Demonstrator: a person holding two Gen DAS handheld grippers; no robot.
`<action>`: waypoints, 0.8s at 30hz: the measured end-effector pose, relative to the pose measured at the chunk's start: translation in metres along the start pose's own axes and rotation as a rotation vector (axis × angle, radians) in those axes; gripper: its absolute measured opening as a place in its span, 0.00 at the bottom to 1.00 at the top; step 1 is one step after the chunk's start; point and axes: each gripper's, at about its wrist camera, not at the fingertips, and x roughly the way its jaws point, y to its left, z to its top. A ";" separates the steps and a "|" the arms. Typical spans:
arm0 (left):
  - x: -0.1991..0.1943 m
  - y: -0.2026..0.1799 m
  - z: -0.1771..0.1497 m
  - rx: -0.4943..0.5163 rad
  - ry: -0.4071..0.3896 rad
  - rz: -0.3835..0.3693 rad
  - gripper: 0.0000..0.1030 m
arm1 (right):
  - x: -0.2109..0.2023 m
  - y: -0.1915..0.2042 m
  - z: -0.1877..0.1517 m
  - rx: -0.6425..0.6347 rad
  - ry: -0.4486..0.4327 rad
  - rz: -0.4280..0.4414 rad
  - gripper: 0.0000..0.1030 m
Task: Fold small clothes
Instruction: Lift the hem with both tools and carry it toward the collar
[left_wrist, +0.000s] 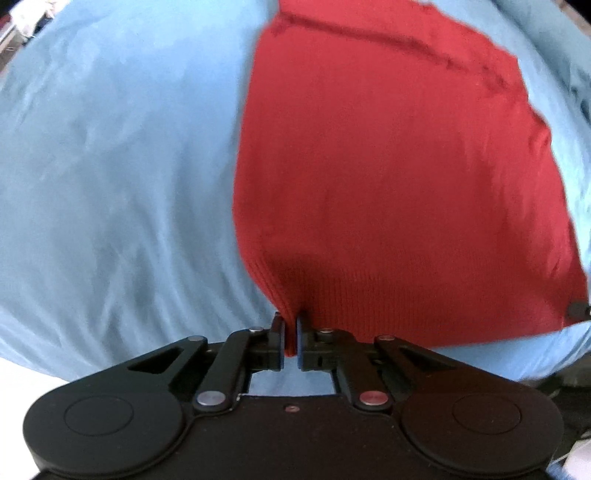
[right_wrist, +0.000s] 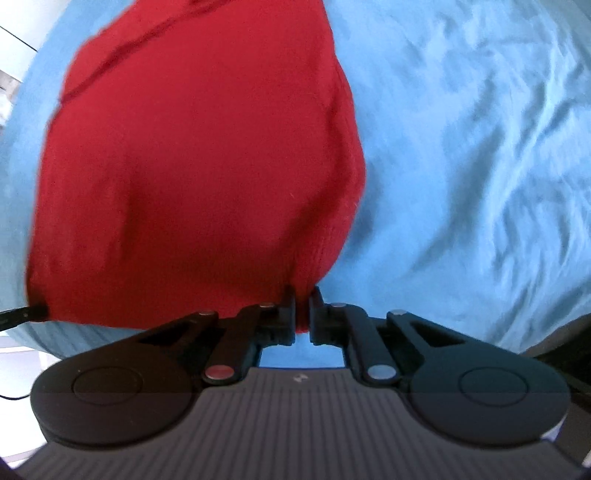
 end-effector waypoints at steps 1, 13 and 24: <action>-0.009 0.000 0.006 -0.013 -0.021 -0.008 0.05 | -0.008 -0.001 0.004 0.008 -0.013 0.033 0.21; -0.081 -0.012 0.110 -0.051 -0.335 -0.084 0.05 | -0.106 0.020 0.117 0.030 -0.309 0.300 0.21; -0.017 -0.014 0.307 -0.111 -0.600 -0.127 0.05 | -0.063 0.016 0.268 0.126 -0.583 0.378 0.21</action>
